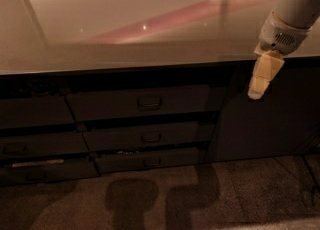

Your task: Open top drawer

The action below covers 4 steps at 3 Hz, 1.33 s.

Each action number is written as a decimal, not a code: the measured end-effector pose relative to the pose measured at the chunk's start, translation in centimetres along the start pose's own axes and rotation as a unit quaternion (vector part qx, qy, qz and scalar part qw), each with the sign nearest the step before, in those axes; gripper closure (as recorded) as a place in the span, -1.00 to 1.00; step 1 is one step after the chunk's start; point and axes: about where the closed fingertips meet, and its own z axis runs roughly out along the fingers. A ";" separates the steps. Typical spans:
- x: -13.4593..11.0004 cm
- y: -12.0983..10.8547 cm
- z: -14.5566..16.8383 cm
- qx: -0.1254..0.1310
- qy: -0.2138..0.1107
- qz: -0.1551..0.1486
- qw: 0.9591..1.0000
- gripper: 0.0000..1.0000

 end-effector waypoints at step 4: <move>1.4 6.1 1.2 0.061 -0.007 -0.026 0.998 -1.00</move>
Offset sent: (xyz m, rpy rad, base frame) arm -0.0438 0.0162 -0.0027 -0.0610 -0.1058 0.0374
